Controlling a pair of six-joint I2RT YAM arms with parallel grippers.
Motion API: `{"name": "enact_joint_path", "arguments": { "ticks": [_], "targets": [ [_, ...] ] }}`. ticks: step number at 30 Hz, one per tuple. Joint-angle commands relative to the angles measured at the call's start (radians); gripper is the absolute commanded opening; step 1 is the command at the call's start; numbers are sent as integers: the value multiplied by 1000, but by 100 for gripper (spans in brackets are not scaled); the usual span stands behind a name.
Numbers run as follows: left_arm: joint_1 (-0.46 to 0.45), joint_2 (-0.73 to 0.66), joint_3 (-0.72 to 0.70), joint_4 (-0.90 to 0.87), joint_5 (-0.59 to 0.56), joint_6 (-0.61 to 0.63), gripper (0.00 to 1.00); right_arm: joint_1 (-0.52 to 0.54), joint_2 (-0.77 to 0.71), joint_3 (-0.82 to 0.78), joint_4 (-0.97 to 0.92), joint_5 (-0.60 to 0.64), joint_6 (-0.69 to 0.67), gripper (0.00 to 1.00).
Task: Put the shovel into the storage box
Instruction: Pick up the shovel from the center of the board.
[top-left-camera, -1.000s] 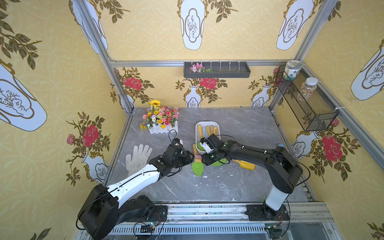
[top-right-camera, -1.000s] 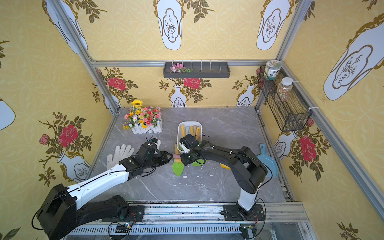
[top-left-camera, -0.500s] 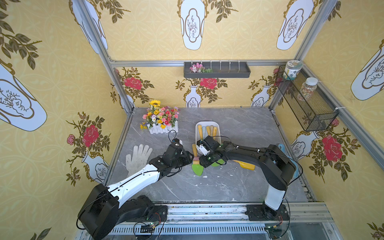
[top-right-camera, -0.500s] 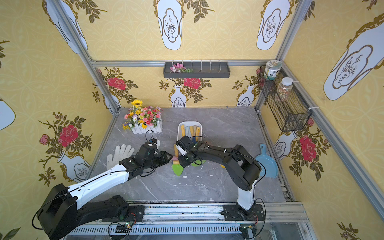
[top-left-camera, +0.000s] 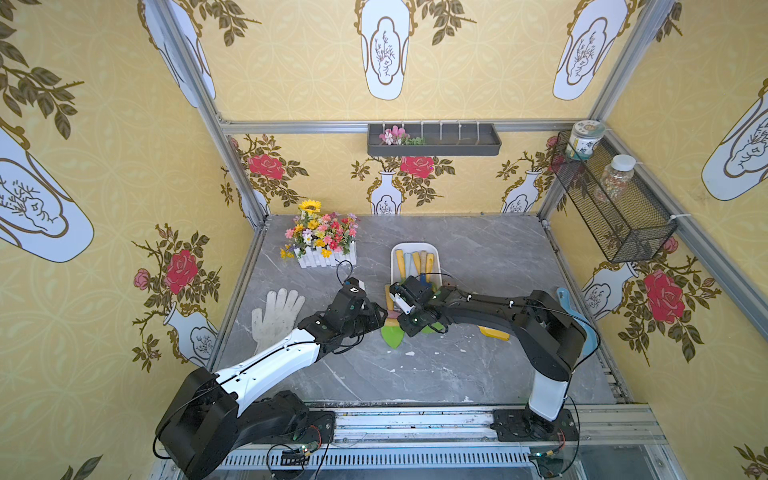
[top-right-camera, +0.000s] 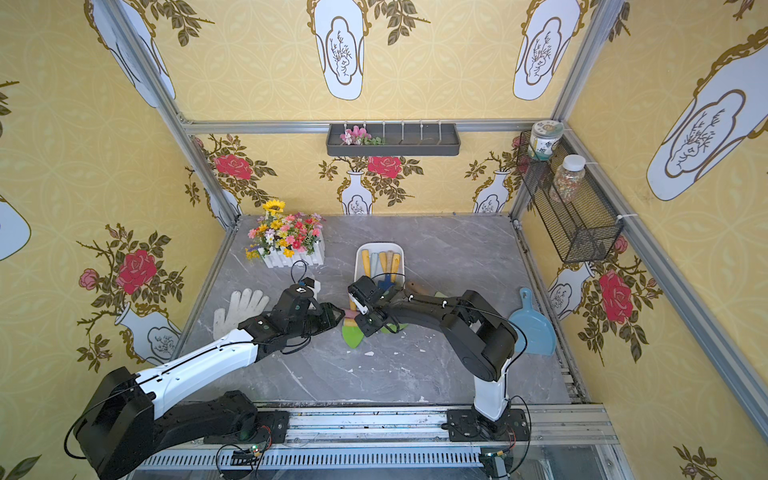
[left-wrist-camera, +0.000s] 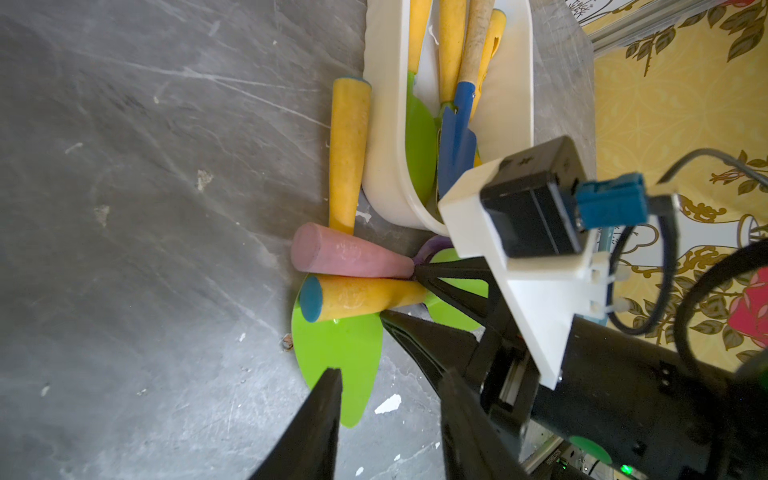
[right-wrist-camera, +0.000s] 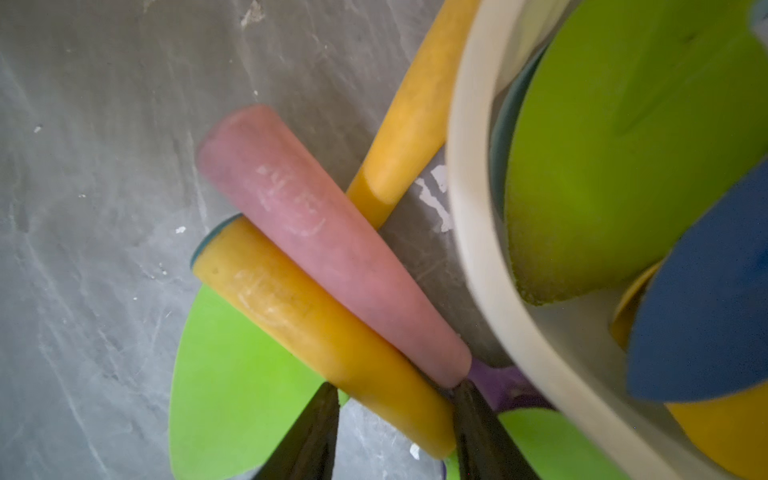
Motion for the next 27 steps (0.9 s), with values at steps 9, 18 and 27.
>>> {"name": "enact_joint_path", "arguments": {
  "ticks": [9,18,27],
  "targets": [
    [1,-2,-12,10,-3,-5,44,36,9,20,-84,22,1,35],
    [1,-10,-18,14,-3,-7,44,39,32,38,-87,35,-3,39],
    [0,-10,-20,17,-4,-8,44,48,47,41,-92,59,3,38]
  ]
}}
